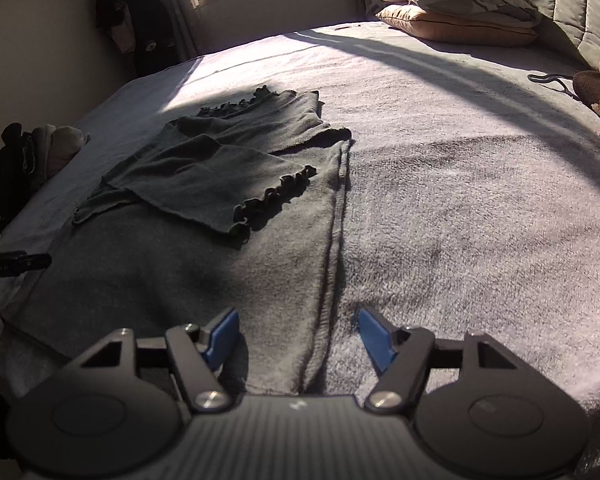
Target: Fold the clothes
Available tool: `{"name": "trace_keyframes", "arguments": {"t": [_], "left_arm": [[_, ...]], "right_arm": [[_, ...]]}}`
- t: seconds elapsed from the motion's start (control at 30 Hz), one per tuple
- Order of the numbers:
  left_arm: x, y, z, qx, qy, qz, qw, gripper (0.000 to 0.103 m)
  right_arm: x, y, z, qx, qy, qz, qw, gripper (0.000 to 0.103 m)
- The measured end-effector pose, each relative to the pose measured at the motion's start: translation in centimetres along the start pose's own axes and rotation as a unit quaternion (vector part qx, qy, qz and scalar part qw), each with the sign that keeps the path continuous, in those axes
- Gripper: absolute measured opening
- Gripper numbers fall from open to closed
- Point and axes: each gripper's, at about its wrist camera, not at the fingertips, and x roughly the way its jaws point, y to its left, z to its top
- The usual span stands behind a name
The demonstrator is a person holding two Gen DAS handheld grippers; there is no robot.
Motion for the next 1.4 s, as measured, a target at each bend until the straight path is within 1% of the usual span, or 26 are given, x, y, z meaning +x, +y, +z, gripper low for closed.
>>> {"name": "trace_keyframes", "arguments": {"t": [0.03, 0.07, 0.1, 0.23, 0.33, 0.37, 0.43, 0.53, 0.57, 0.6, 0.63, 0.67, 0.77, 0.8, 0.9, 0.97, 1.03, 1.1, 1.2, 1.3, 1.33, 1.4], "left_arm": [[-0.6, 0.4, -0.4, -0.015, 0.004, -0.010, 0.9998, 0.103], [-1.0, 0.7, -0.8, -0.028, 0.008, -0.020, 0.9994, 0.103], [-1.2, 0.8, -1.0, -0.035, 0.009, -0.030, 0.9989, 0.103], [-1.9, 1.1, -1.7, -0.061, 0.015, -0.069, 0.9957, 0.103], [-2.1, 0.6, -2.0, -0.061, 0.022, -0.092, 0.9936, 0.102], [-2.3, 0.4, -2.2, -0.060, 0.024, -0.099, 0.9930, 0.101], [-2.5, 0.0, -2.6, -0.051, 0.028, -0.099, 0.9934, 0.100], [-2.4, -0.7, -2.8, -0.025, 0.026, -0.085, 0.9957, 0.091], [-2.4, -0.8, -2.9, -0.019, 0.025, -0.082, 0.9961, 0.077], [-2.5, -0.8, -2.7, -0.020, 0.024, -0.084, 0.9960, 0.049], [-2.5, -0.7, -2.6, -0.020, 0.023, -0.085, 0.9959, 0.035], [-2.5, -0.6, -2.5, -0.023, 0.024, -0.089, 0.9955, 0.017], [-2.4, 0.0, -2.3, -0.047, 0.034, -0.108, 0.9925, 0.009], [-2.6, 0.0, -2.1, -0.048, 0.031, -0.108, 0.9925, 0.007], [-3.3, -0.1, -1.3, -0.051, 0.022, -0.110, 0.9924, 0.006], [-3.6, -0.1, 0.1, -0.058, 0.014, -0.113, 0.9918, 0.006], [-3.4, 0.0, 2.0, -0.067, 0.004, -0.117, 0.9909, 0.006], [-2.9, -0.1, 4.2, -0.068, -0.009, -0.114, 0.9911, 0.006], [-0.7, -0.3, 7.7, -0.056, -0.018, -0.097, 0.9935, 0.006], [1.6, -0.4, 11.1, -0.045, -0.025, -0.083, 0.9952, 0.007], [2.7, -0.1, 11.7, -0.049, -0.022, -0.085, 0.9949, 0.008], [4.9, 0.5, 12.5, -0.058, -0.016, -0.083, 0.9948, 0.013]], "right_arm": [[-0.1, -0.1, 0.0, 0.005, -0.001, 0.006, 1.000, 0.059], [-0.2, -0.2, 0.0, 0.012, -0.002, 0.014, 1.000, 0.054], [-0.3, -0.2, 0.0, 0.018, -0.002, 0.022, 1.000, 0.053], [-0.6, -0.2, -0.4, 0.026, 0.000, 0.033, 0.999, 0.053], [-1.0, -0.5, -0.7, 0.040, 0.002, 0.046, 0.998, 0.052], [-1.2, -0.7, -0.9, 0.047, 0.003, 0.051, 0.998, 0.049], [-1.7, -1.0, -1.4, 0.067, 0.008, 0.059, 0.996, 0.046], [-2.2, -1.2, -2.3, 0.086, 0.009, 0.061, 0.994, 0.036], [-2.3, -1.2, -2.5, 0.092, 0.009, 0.060, 0.994, 0.026], [-2.3, -1.3, -2.5, 0.096, 0.010, 0.059, 0.994, 0.013], [-2.2, -1.4, -2.5, 0.105, 0.012, 0.066, 0.992, 0.007], [-2.2, -1.5, -2.5, 0.113, 0.013, 0.071, 0.991, 0.007], [-2.4, -1.6, -2.4, 0.123, 0.006, 0.073, 0.990, 0.006], [-2.6, -1.8, -2.3, 0.130, 0.002, 0.076, 0.989, 0.006], [-3.3, -2.3, -1.7, 0.156, -0.019, 0.092, 0.983, 0.006], [-3.7, -2.5, -0.6, 0.170, -0.035, 0.107, 0.979, 0.006], [-3.6, -2.7, 1.3, 0.178, -0.044, 0.119, 0.976, 0.006], [-2.9, -2.8, 4.1, 0.183, -0.048, 0.126, 0.974, 0.006], [-1.0, -2.9, 8.2, 0.178, -0.047, 0.121, 0.976, 0.006], [2.2, -3.5, 12.2, 0.181, -0.034, 0.098, 0.978, 0.006], [3.4, -3.7, 13.1, 0.181, -0.028, 0.087, 0.979, 0.006], [6.0, -4.1, 14.7, 0.173, -0.019, 0.065, 0.983, 0.006]]}}
